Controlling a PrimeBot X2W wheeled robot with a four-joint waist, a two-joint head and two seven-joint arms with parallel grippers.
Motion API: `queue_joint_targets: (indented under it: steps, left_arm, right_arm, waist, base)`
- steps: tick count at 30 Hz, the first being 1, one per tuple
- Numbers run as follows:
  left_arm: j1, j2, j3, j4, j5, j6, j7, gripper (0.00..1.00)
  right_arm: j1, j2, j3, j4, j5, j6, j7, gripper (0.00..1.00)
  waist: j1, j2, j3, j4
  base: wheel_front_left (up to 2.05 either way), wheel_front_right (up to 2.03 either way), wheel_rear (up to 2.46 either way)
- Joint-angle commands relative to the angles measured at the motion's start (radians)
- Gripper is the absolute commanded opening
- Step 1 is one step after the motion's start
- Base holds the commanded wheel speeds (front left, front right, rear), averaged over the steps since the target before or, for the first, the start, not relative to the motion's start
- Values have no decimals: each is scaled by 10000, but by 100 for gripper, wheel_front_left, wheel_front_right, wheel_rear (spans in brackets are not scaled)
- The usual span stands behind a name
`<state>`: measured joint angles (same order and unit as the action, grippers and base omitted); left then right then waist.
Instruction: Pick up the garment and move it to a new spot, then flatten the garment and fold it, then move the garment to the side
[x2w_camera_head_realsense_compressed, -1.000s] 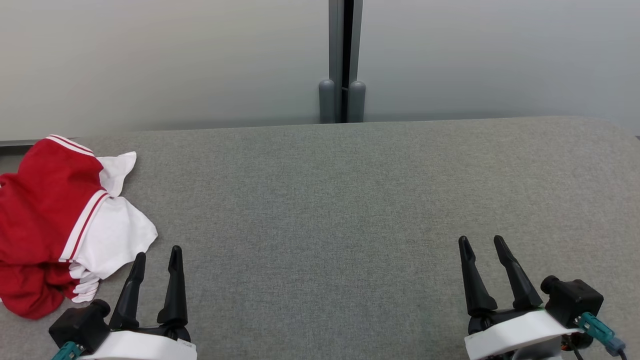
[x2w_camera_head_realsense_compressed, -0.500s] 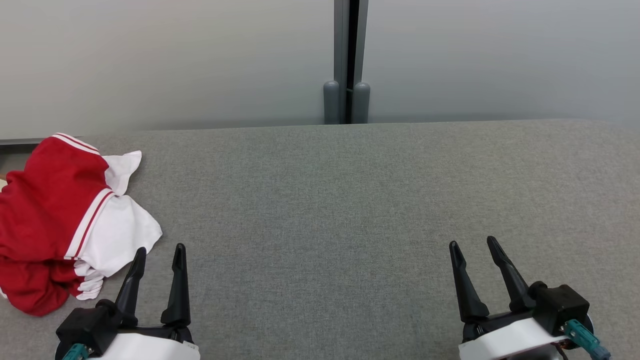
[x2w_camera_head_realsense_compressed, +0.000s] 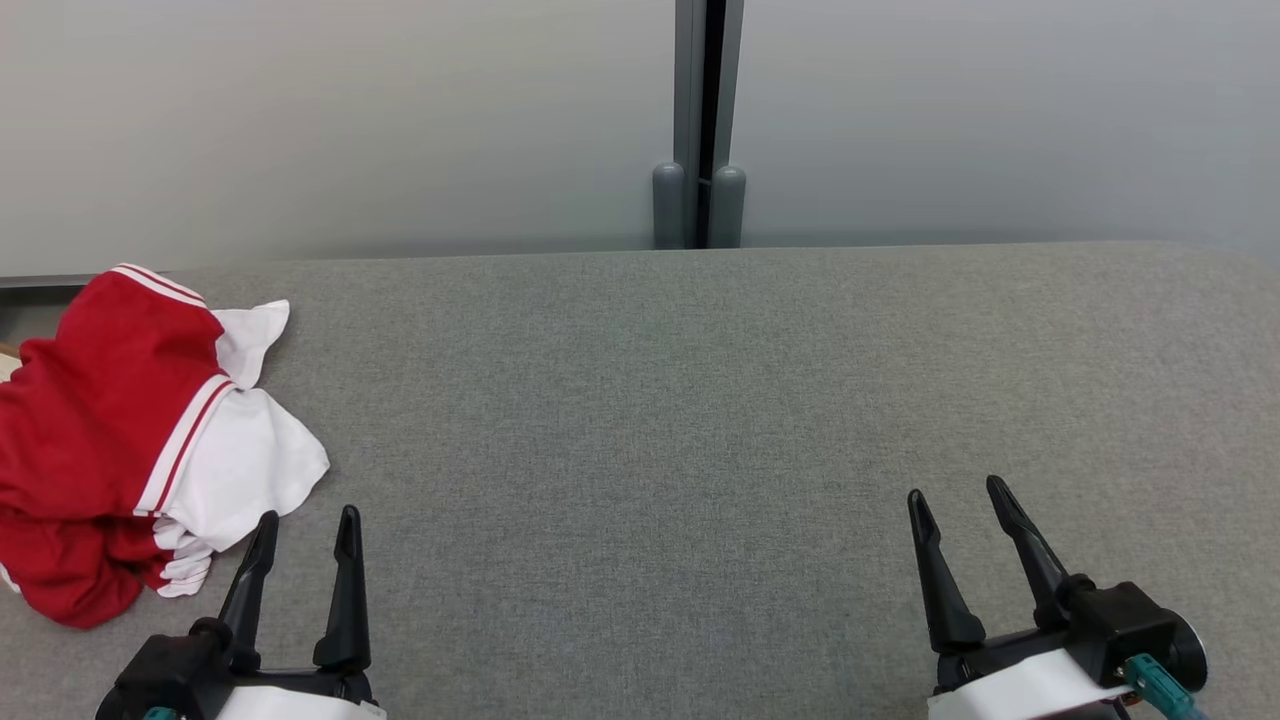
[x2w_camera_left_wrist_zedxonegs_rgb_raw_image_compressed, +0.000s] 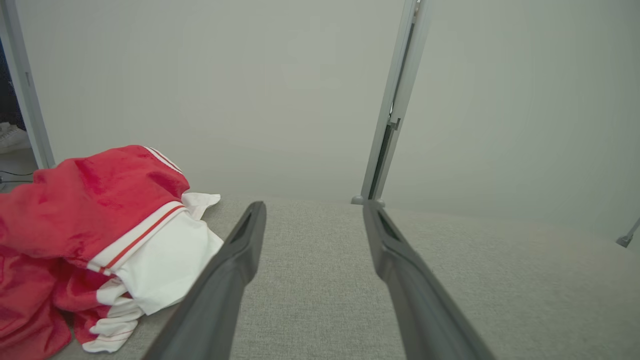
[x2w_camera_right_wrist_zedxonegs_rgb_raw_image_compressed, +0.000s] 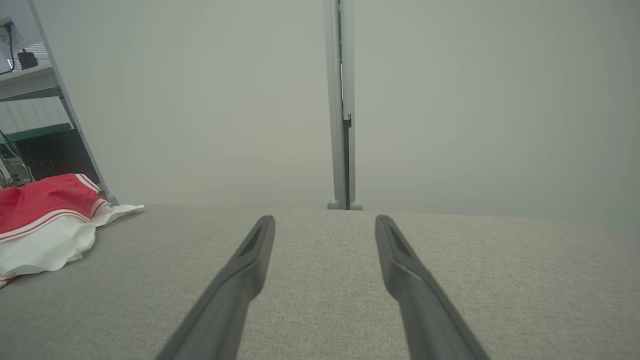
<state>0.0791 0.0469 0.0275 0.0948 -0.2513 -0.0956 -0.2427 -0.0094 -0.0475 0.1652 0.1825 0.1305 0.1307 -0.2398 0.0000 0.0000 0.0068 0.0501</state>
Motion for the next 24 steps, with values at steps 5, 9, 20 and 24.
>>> queue_joint_targets:
  steps: [5,9,20,24]
  left_arm:
    - [96,55,109,56,403,-50,-150,100]
    - [84,57,121,102,664,-52,-220,100]
    - [47,58,130,164,697,-64,-227,100]
    - [24,58,146,191,710,-85,-227,100]
  right_arm:
    - [36,-46,19,11,-483,0,-194,100]
    - [39,-50,25,19,-742,0,-262,100]
    - [-10,-48,-106,18,-843,0,-271,100]
    - [-24,-48,-117,18,-787,0,-259,100]
  waist:
    - [0,0,44,-10]
    - [0,0,73,-7]
    - [0,0,138,-17]
    - [0,0,148,-15]
  base:
    - [0,0,0]
    - [0,0,0]
    - [0,0,0]
    - [0,0,0]
